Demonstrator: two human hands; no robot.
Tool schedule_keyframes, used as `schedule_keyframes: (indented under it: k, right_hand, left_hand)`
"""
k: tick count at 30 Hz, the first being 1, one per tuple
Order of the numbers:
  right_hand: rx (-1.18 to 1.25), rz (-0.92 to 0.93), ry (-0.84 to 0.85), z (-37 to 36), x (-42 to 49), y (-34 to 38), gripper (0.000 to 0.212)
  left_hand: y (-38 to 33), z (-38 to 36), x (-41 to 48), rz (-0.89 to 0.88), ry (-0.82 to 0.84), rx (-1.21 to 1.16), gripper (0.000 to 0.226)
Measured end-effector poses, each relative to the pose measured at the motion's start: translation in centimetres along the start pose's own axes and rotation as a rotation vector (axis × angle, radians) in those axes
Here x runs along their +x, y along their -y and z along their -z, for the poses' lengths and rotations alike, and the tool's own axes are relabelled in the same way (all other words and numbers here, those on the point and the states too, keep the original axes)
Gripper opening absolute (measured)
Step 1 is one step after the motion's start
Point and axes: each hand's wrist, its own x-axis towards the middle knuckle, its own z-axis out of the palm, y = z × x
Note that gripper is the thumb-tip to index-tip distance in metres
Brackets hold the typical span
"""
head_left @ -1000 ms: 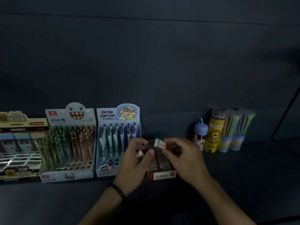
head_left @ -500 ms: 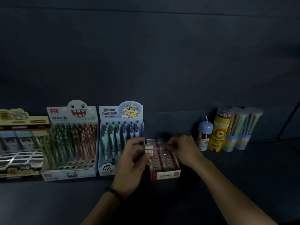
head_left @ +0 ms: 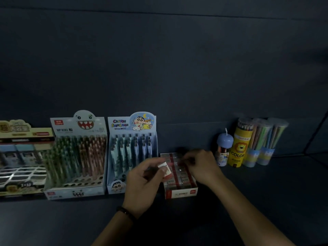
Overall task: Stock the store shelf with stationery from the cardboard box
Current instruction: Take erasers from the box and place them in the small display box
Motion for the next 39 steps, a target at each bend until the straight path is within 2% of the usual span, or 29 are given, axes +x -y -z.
schedule_keyframes:
  k: [3,7,10,13,15,17,19,21,25,28,34,39]
  right_hand:
    - [0.14,0.009,-0.093,1.0,-1.9,1.3,0.019]
    - [0.321,0.296,-0.154,1.1,-5.6,4.8,0.026]
    - [0.286,0.378,-0.215,0.2,-6.2,5.4,0.039]
    - [0.247,0.433,-0.317,-0.6,-5.8,4.9,0.036]
    - [0.233,0.464,-0.344,-0.8,-5.6,4.7,0.032]
    - [0.208,0.435,-0.358,-0.5,-5.1,4.4,0.024]
    - [0.187,0.328,-0.335,0.0,-4.3,4.0,0.017]
    - [0.136,0.244,-0.282,0.2,-3.4,3.4,0.011]
    - [0.069,0.153,-0.105,-0.2,-1.8,3.4,0.009]
    - [-0.002,0.113,-0.009,-0.8,-1.0,3.5,0.012]
    - [-0.123,0.121,0.001,-2.0,-0.8,3.5,0.016]
    - [-0.091,0.085,0.031,-2.0,-0.9,3.6,0.017]
  left_hand:
    - [-0.2,0.4,0.1,-0.021,0.02,-0.03,0.016]
    - [-0.4,0.5,0.2,-0.012,-0.019,-0.12,0.01]
    - [-0.3,0.2,0.1,0.001,-0.025,-0.141,0.003]
    - [-0.7,0.2,-0.2,0.002,-0.041,-0.171,0.007]
    - [-1.0,0.3,-0.3,-0.037,-0.029,-0.108,0.008]
    - [-0.6,0.8,-0.1,-0.209,-0.021,0.137,0.011]
    - [0.0,1.6,0.4,-0.431,0.029,0.458,0.015]
    - [0.3,2.0,0.5,-0.51,0.153,0.589,0.012]
    - [0.7,2.0,0.0,-0.429,0.343,0.718,0.017]
    - [0.7,1.8,0.0,-0.408,0.39,0.77,0.015]
    - [0.2,1.8,0.0,-0.344,0.421,0.756,0.012]
    - [0.5,1.8,0.2,-0.319,0.443,0.767,0.011]
